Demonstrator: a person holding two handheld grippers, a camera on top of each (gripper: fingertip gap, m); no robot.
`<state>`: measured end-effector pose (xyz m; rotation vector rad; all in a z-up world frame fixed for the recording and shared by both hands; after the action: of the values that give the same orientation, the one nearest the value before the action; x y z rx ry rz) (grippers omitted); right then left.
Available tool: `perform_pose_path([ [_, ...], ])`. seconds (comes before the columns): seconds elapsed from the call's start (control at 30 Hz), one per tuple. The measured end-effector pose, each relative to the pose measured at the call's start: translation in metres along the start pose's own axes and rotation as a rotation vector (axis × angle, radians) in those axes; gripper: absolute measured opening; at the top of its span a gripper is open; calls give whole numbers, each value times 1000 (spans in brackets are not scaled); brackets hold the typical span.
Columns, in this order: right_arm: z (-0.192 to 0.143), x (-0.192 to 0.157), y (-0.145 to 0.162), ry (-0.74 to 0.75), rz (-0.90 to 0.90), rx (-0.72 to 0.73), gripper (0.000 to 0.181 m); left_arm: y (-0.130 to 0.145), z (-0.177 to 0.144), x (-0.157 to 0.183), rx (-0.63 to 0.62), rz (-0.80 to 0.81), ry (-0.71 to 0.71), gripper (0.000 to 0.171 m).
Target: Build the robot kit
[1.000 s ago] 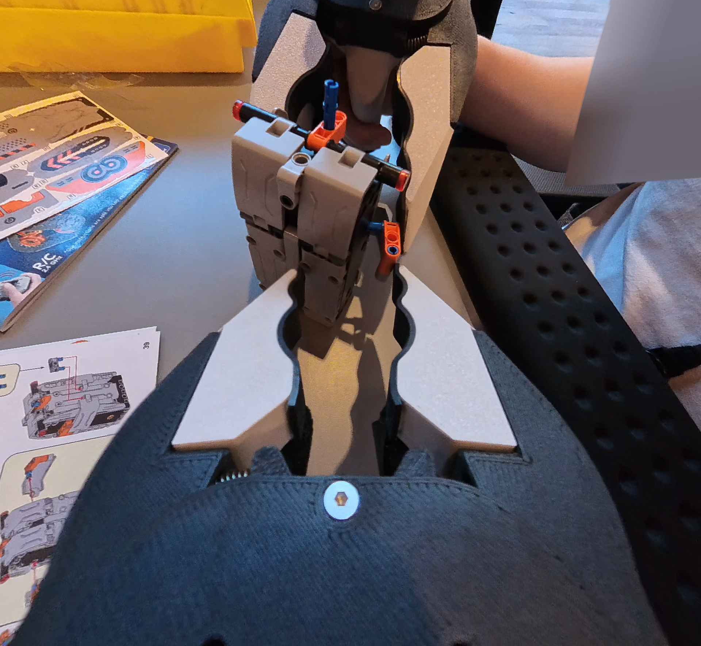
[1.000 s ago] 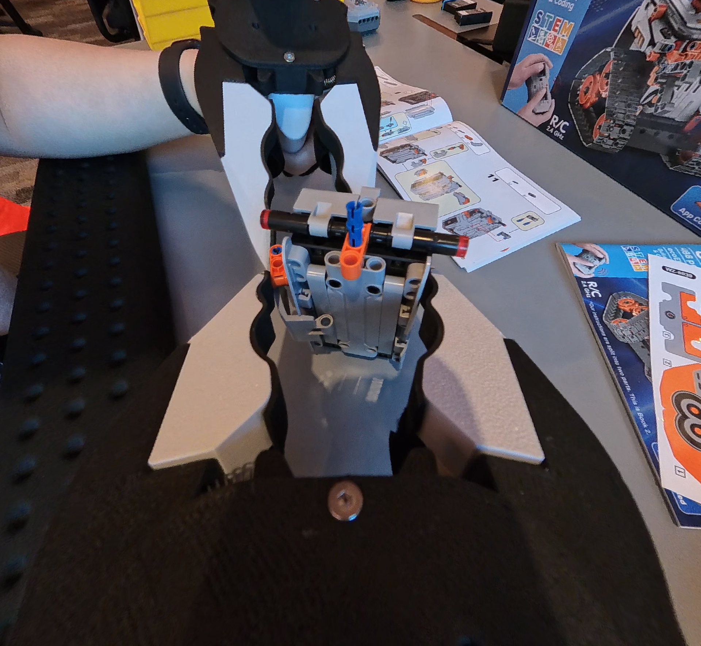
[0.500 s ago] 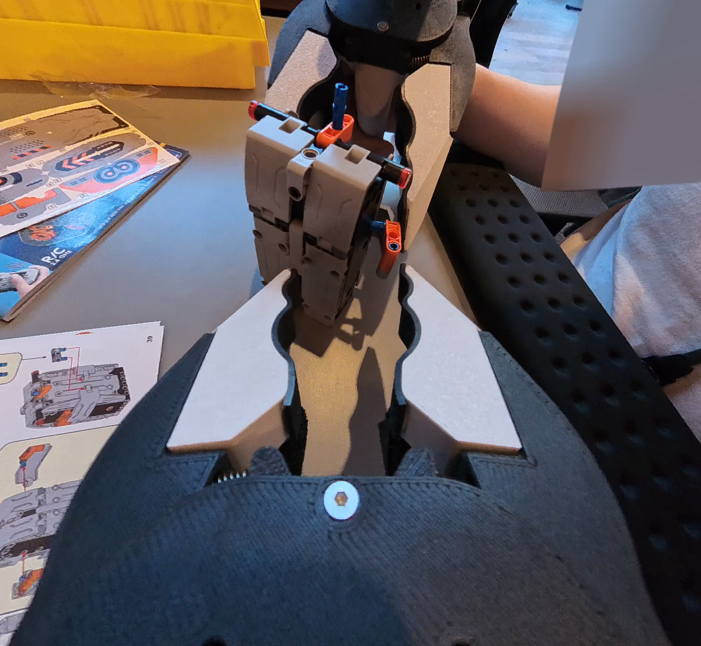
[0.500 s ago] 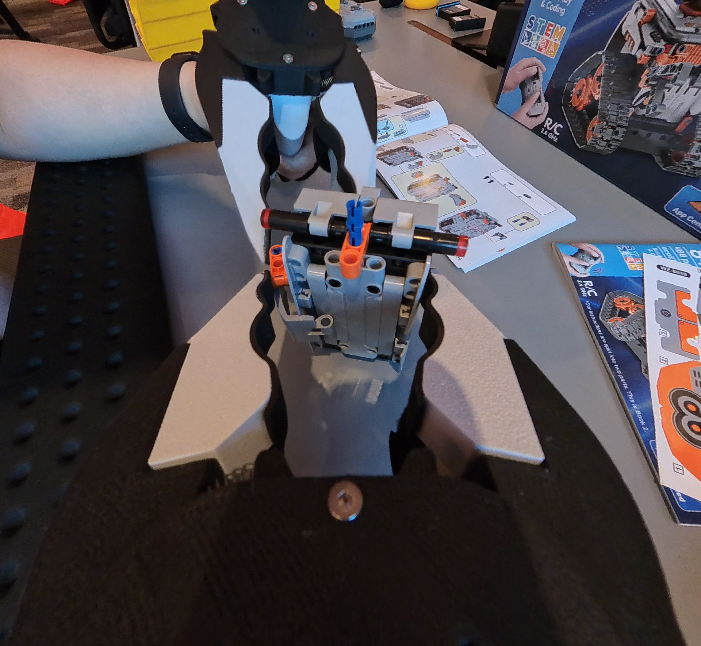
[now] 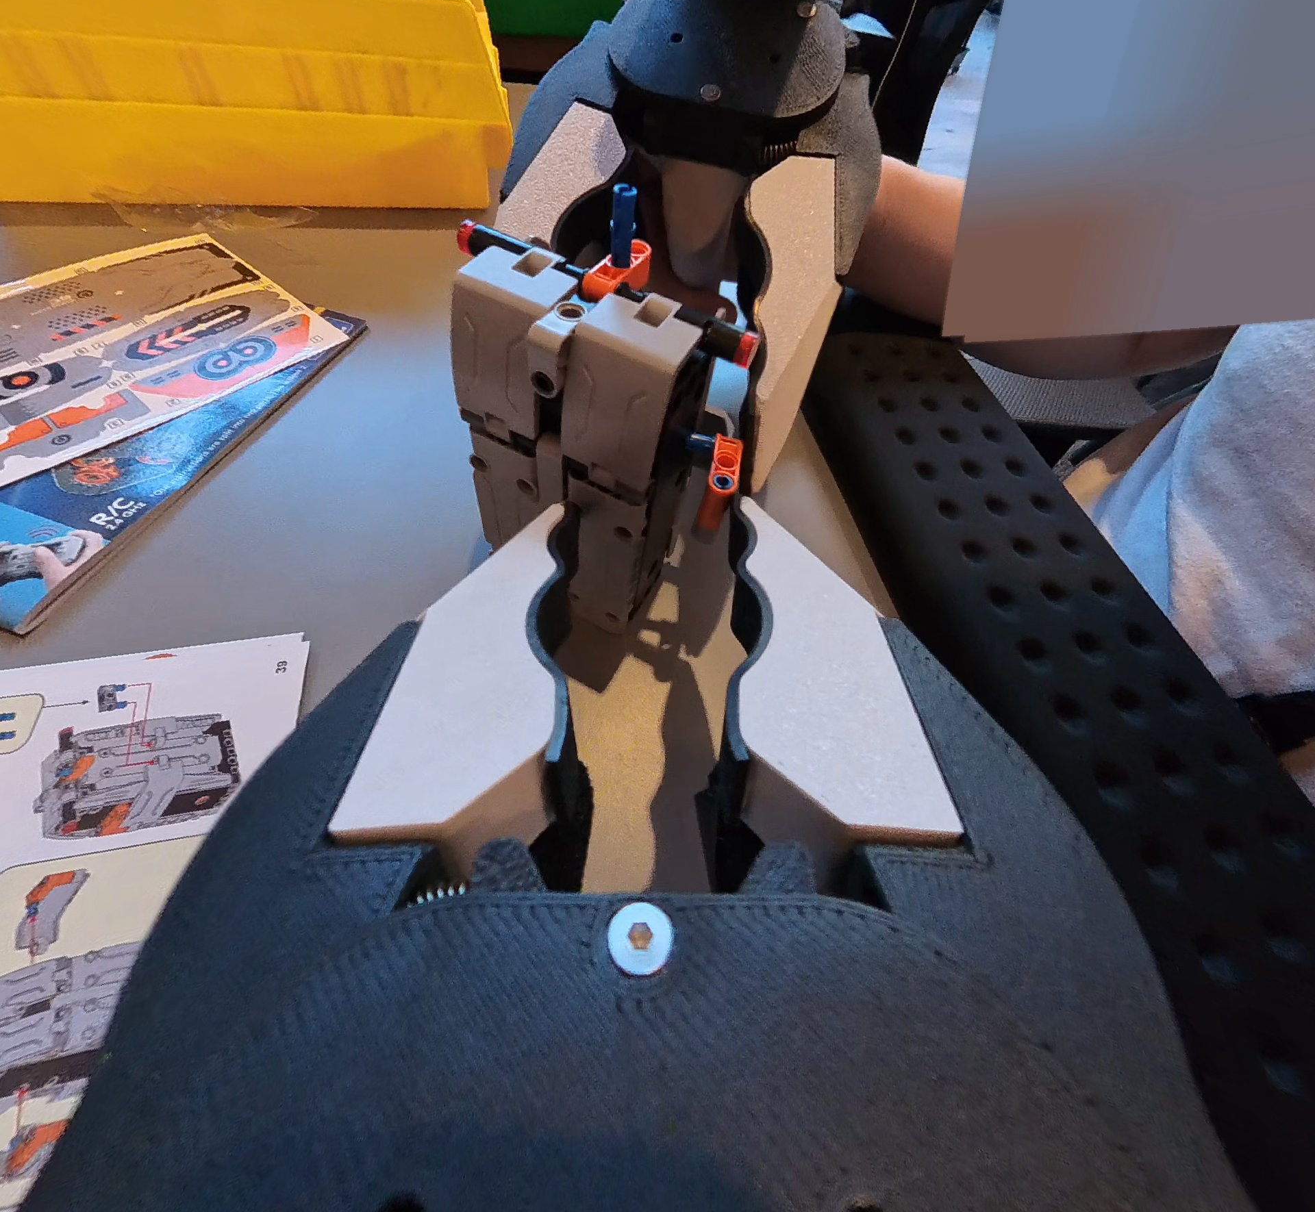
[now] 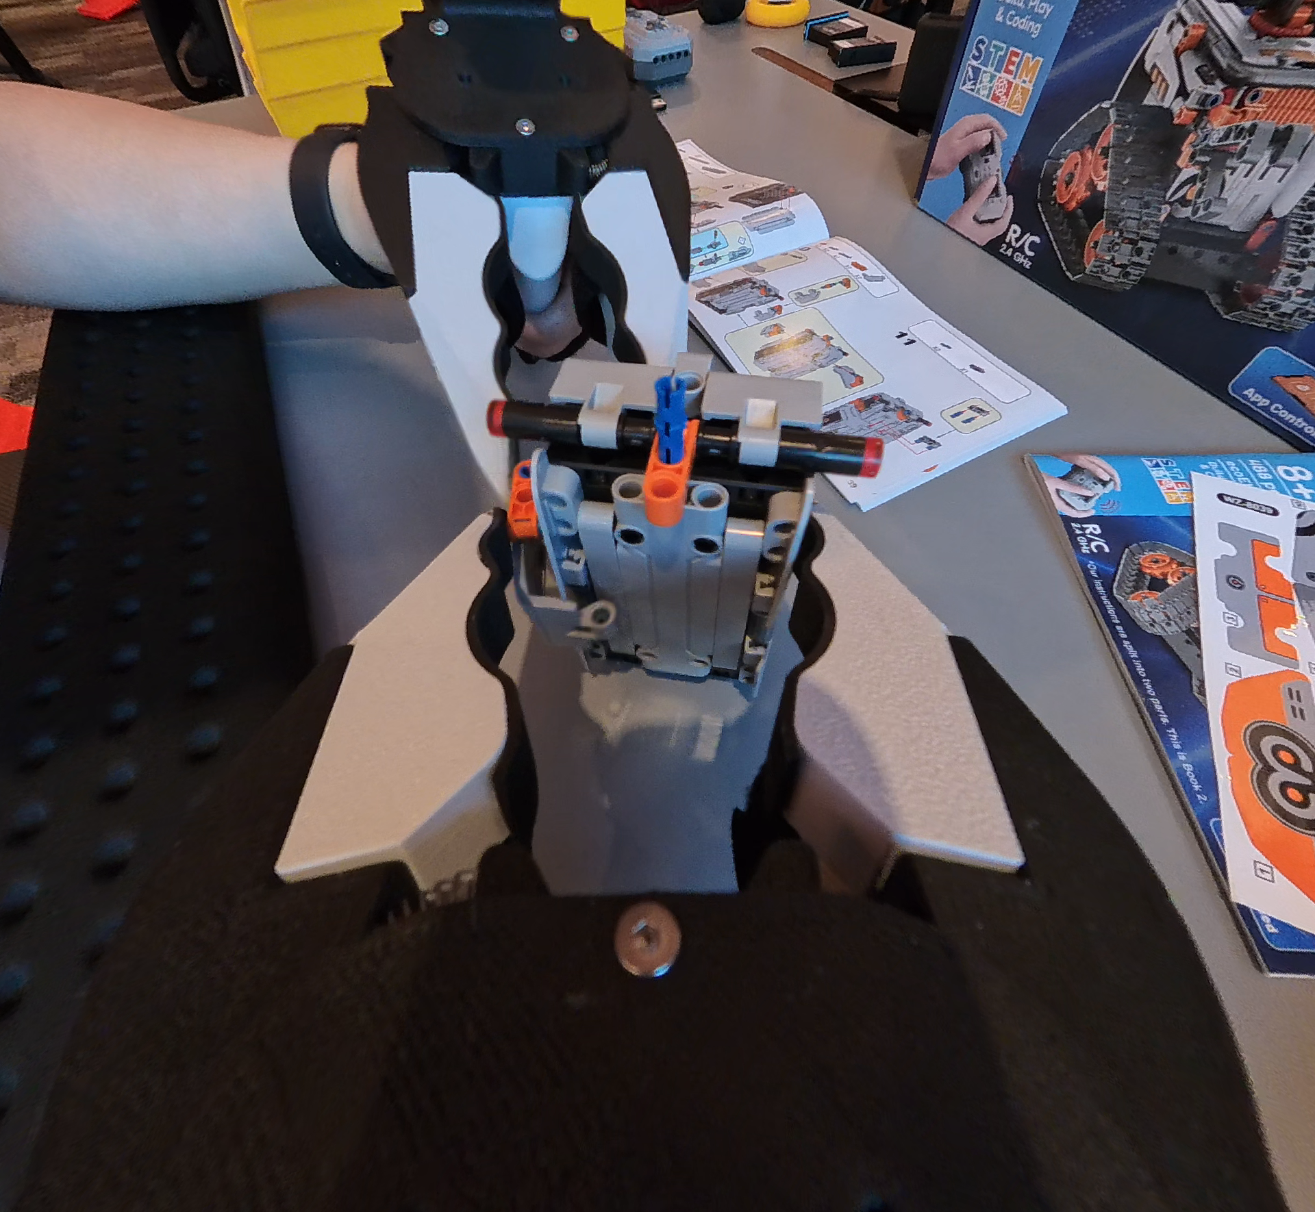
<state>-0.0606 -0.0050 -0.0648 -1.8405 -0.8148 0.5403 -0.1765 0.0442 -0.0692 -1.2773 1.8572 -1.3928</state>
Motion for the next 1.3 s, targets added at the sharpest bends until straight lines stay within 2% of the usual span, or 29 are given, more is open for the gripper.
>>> perform_pose_path([
  [0.1,2,-3,-1,5,-12,-2,82,2,2,0,7,8,9,27],
  [0.73,-3,2,0,-17,40,17,81,3,7,-1,14,-16,-12,35],
  [0.93,-5,2,2,-37,40,30,81,12,15,-1,-64,-10,-12,38],
  [1.13,-7,3,3,-44,43,42,81,11,8,3,-55,-75,-42,39],
  [1.2,-5,3,2,-41,50,42,81,14,4,9,-54,-106,-86,43],
  [1.3,-2,3,0,-42,63,39,80,17,4,19,-75,-100,-236,39],
])
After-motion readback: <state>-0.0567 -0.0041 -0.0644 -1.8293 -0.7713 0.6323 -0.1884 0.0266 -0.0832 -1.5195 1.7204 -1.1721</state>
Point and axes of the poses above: each gripper's, where its closed fingertips meet, z out along the fingers, y out of its underside, x = y × z across the jaws, the point moved 7 cm from there along -z, back along the fingers, and after that the axes turned 4 degrees about y, right-handed, at the moved point
